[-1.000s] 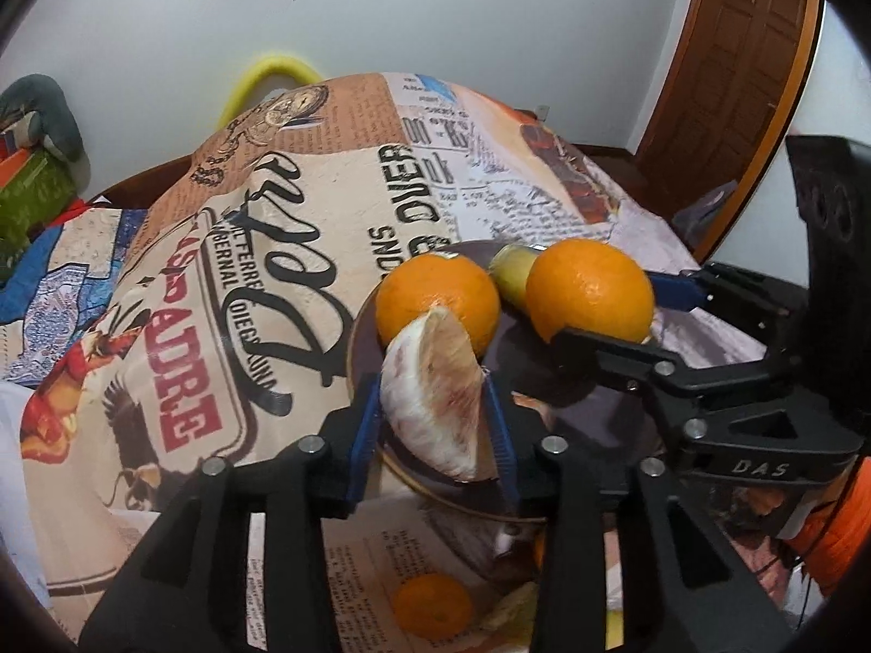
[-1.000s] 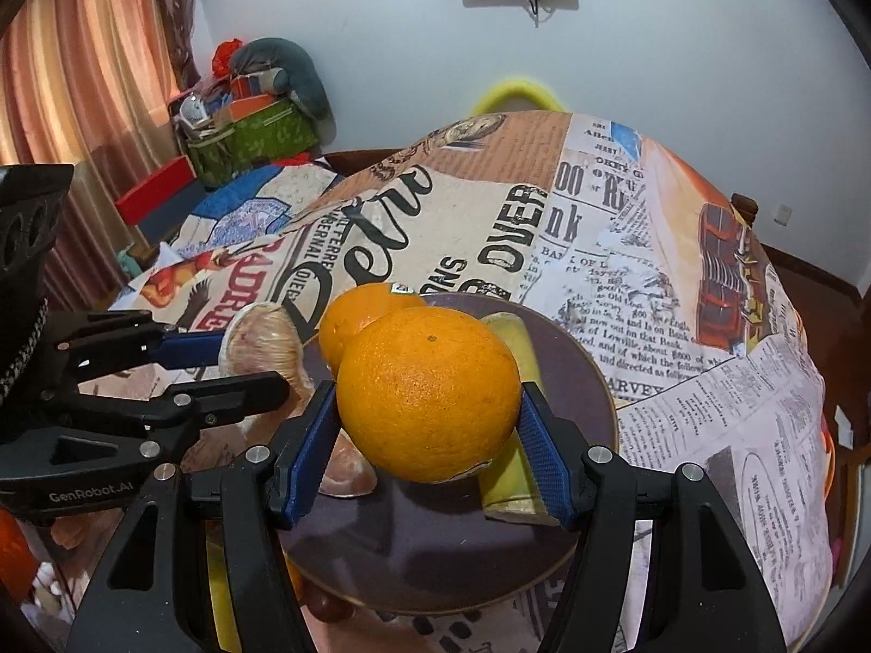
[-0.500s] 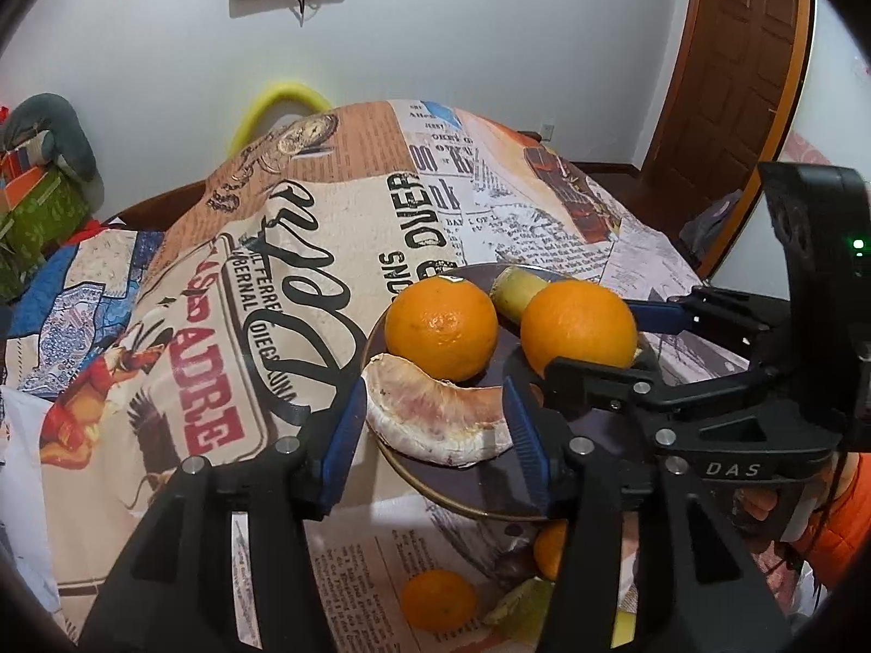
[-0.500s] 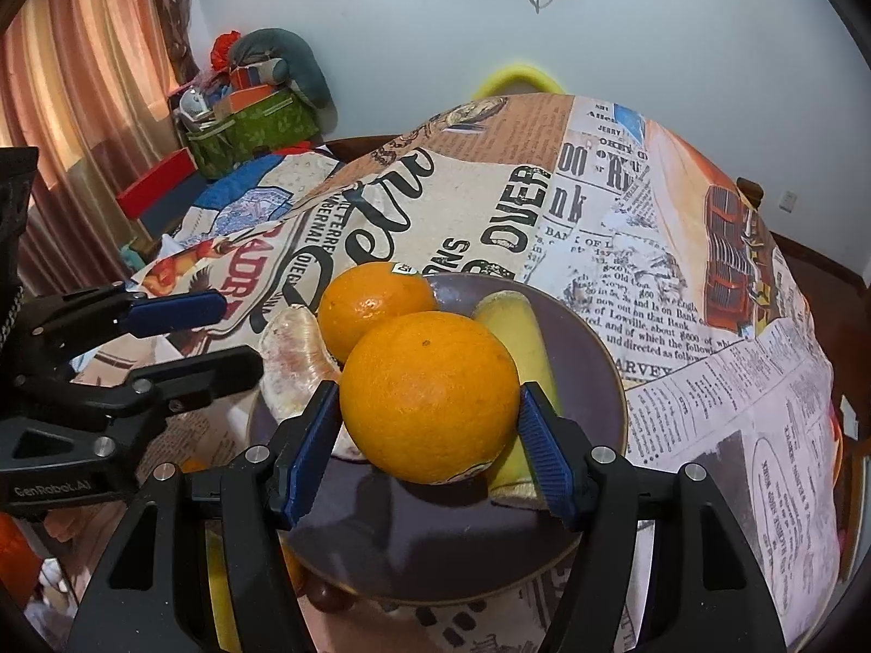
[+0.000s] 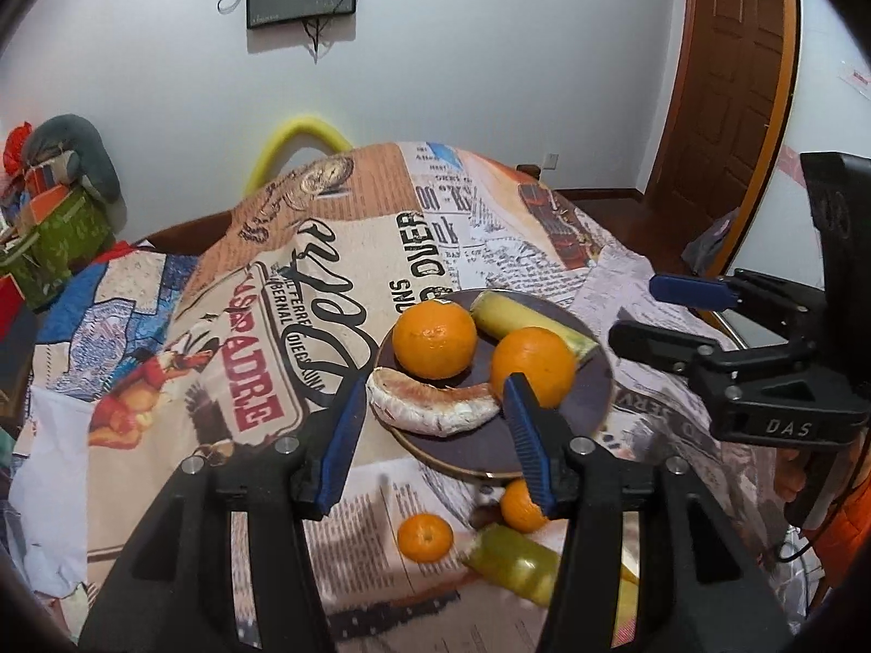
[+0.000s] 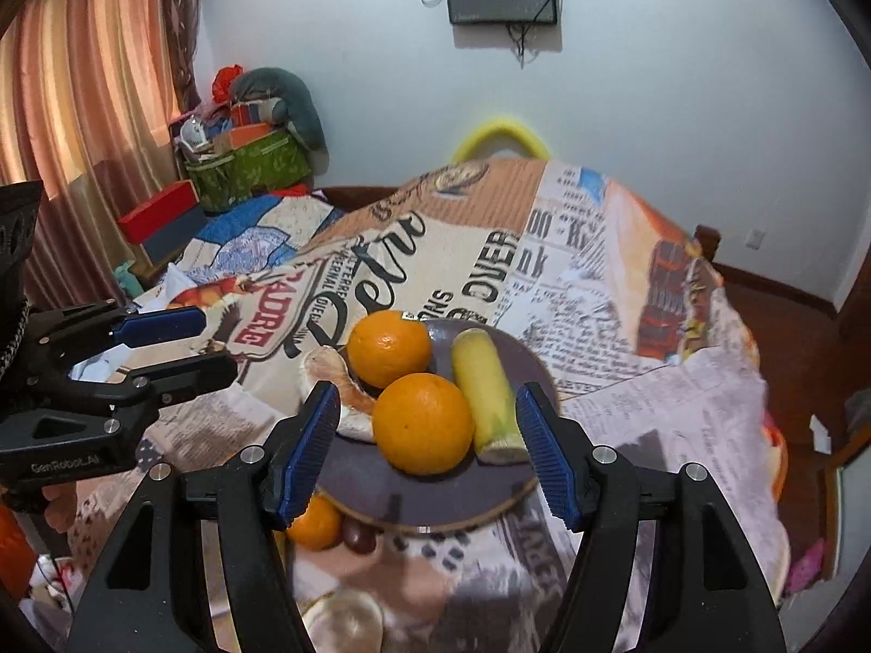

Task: Organize fruits
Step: 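Lower both fruits onto the plate and open both grippers, then move the right gripper toward the second pomelo segment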

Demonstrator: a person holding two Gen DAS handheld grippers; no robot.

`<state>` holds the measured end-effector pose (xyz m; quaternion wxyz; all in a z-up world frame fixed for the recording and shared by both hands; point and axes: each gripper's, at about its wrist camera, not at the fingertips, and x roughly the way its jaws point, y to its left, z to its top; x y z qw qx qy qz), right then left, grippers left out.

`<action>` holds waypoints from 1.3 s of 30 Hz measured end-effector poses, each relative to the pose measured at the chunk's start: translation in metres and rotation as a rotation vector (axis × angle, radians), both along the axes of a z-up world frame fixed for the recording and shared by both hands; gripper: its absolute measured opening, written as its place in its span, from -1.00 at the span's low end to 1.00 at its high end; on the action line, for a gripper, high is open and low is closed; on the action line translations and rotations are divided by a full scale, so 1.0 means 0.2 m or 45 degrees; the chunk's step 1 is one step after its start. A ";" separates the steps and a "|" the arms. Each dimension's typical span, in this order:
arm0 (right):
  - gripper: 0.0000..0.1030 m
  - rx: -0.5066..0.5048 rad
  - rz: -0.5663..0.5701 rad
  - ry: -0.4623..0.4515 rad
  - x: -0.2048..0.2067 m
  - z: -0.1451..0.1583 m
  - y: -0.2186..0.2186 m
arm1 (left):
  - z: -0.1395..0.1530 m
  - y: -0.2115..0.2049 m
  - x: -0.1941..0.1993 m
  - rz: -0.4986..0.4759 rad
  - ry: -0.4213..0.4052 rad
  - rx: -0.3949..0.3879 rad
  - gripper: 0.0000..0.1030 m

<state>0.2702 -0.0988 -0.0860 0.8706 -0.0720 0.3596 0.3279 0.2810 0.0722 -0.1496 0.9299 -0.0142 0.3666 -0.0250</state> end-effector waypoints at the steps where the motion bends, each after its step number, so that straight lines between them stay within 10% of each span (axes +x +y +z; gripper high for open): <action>1: 0.24 0.001 -0.003 -0.013 -0.03 0.02 -0.02 | 0.02 -0.01 -0.02 -0.003 -0.004 -0.003 0.04; 17: 0.24 -0.031 -0.079 -0.008 -0.43 0.02 -0.21 | 0.10 -0.15 -0.44 0.012 0.003 0.025 0.33; 39: 0.25 -0.182 0.021 0.266 -0.53 -0.42 -0.10 | -0.25 -0.20 -0.57 0.067 0.197 -0.025 0.33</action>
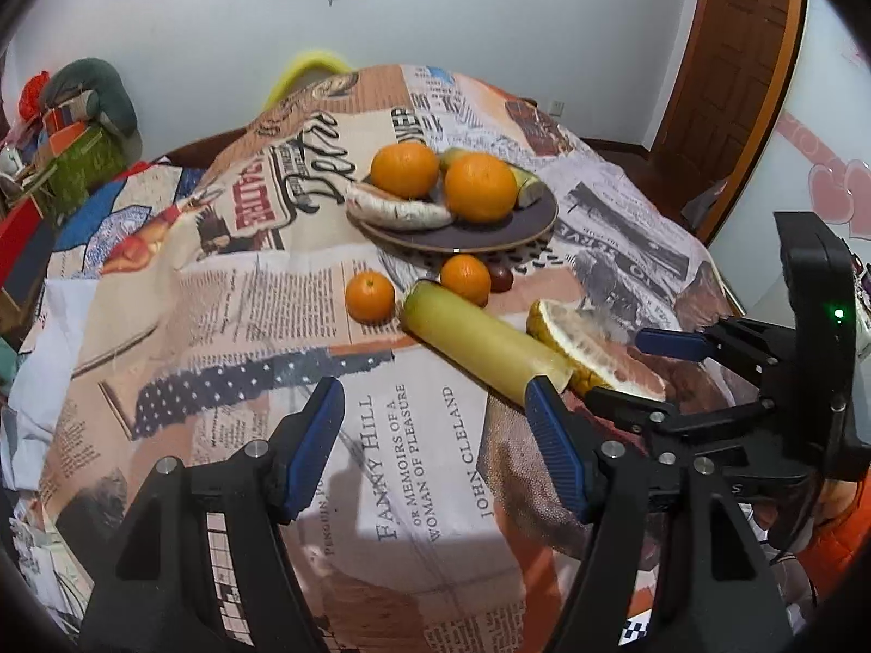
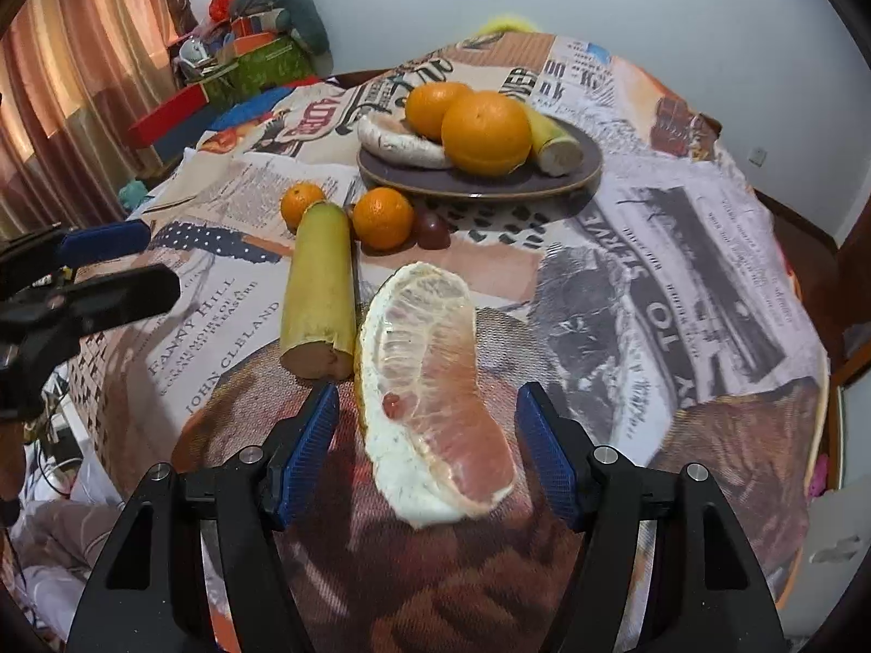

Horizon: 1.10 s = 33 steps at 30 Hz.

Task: Organize fruits
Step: 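Grasp the yellow-green stalk with the left gripper while the right lifts the pomelo segment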

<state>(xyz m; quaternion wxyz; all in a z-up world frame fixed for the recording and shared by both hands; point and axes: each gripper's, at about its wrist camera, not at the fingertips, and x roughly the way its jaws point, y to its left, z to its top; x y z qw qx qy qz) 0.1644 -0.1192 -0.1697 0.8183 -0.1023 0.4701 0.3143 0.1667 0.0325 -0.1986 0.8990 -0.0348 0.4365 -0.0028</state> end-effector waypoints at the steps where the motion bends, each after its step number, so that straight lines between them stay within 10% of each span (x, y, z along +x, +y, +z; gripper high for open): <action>1: 0.25 -0.005 0.002 0.003 0.00 -0.01 0.01 | -0.01 0.00 0.01 0.007 0.005 0.004 0.33; 27: 0.01 0.067 -0.136 -0.021 0.05 -0.01 -0.28 | -0.30 -0.26 0.37 0.077 0.197 0.033 0.53; 33: 0.01 0.059 -0.137 -0.028 0.05 -0.02 -0.28 | -0.27 -0.20 0.27 0.018 0.130 -0.014 0.15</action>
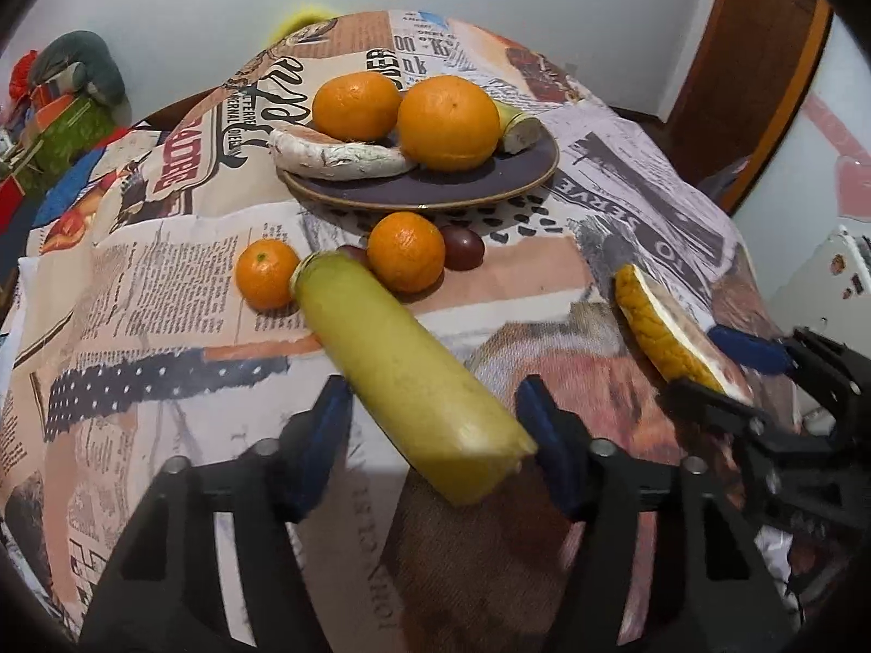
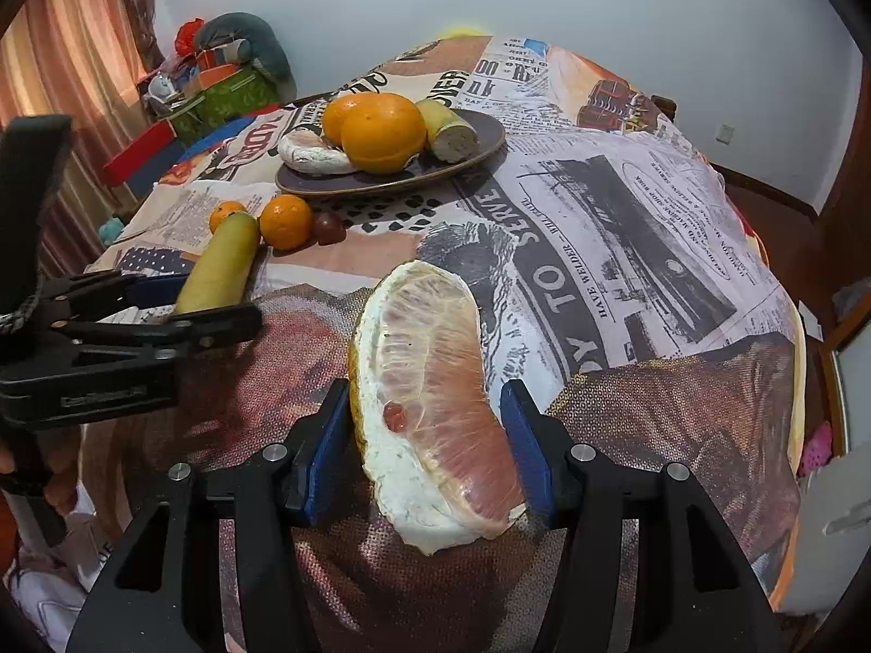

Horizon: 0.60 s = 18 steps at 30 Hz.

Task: Organize fruits
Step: 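Grasp the yellow-green stalk with the left gripper while the right lifts the pomelo segment, then carry the stalk and pomelo segment toward the grey plate with both grippers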

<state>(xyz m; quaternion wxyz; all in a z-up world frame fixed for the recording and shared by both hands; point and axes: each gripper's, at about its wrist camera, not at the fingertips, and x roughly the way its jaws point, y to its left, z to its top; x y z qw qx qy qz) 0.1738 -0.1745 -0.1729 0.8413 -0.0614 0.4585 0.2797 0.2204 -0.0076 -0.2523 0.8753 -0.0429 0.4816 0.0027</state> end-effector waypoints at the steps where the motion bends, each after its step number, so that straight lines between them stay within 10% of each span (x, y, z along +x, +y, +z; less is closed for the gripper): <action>1: 0.01 0.000 -0.001 -0.002 0.00 0.00 0.00 | 0.01 0.02 -0.02 -0.020 0.001 -0.009 0.06; 8: -0.05 0.026 0.001 0.013 -0.02 0.01 0.02 | 0.05 0.13 -0.18 -0.071 0.013 -0.025 -0.32; 18: -0.05 0.015 0.046 0.020 -0.07 0.02 0.10 | 0.07 0.20 -0.33 -0.169 0.070 -0.015 -0.33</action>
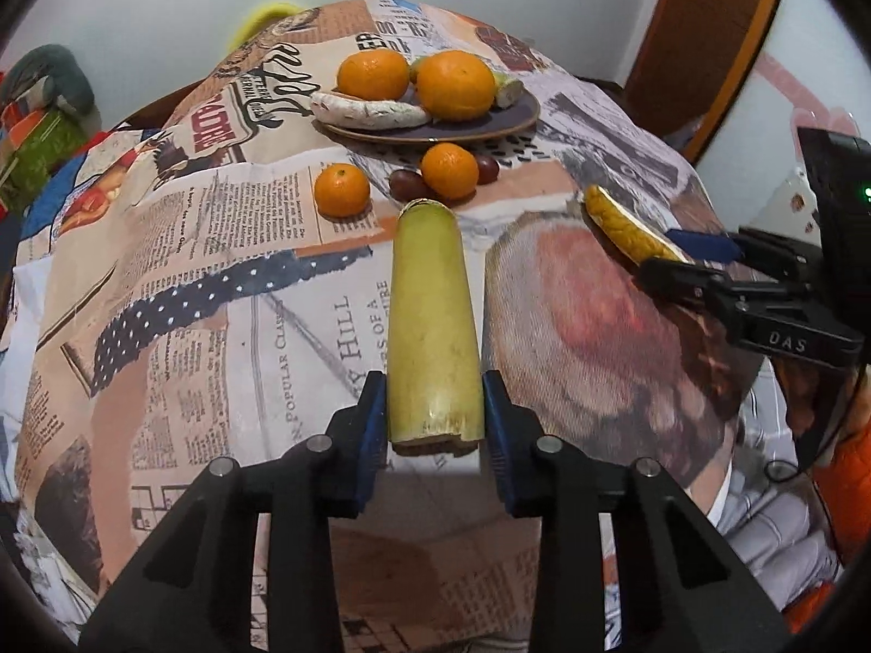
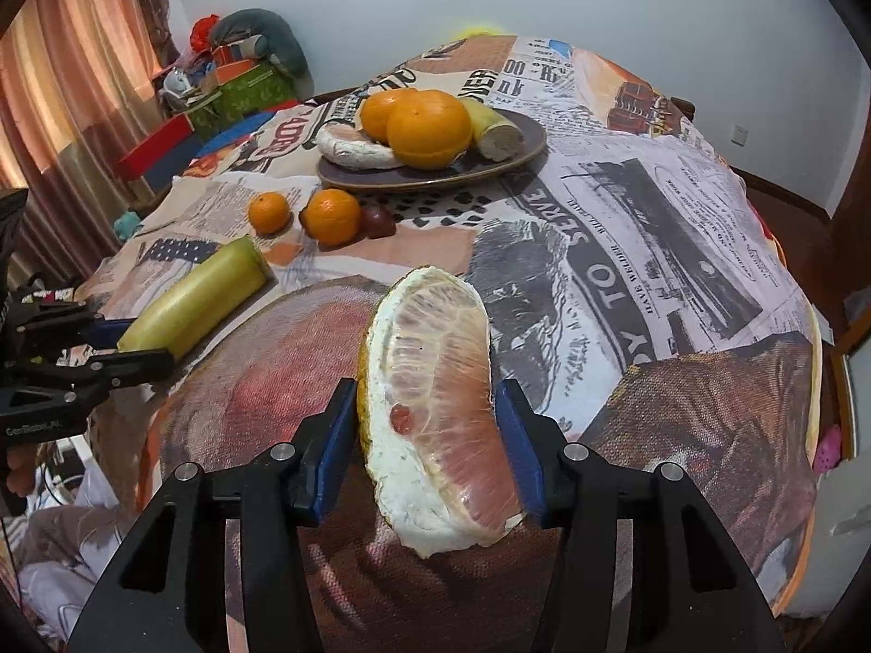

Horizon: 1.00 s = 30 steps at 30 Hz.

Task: Organize fruits
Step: 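Carry the stalk and pomelo segment toward the grey plate with both grippers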

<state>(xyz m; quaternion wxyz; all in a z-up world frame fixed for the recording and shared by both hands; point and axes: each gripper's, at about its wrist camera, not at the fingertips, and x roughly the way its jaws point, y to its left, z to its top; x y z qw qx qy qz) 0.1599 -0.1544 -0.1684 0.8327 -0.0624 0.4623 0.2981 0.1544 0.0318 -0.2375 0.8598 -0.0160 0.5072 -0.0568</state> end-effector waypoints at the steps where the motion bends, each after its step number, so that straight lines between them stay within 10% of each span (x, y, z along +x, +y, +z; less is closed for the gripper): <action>1: -0.05 0.001 0.000 0.001 0.00 0.00 0.00 | 0.00 0.00 0.00 -0.006 0.005 -0.007 -0.33; 30: -0.07 0.024 -0.014 0.001 0.08 0.01 0.07 | 0.05 0.02 0.22 -0.011 -0.073 -0.094 -0.34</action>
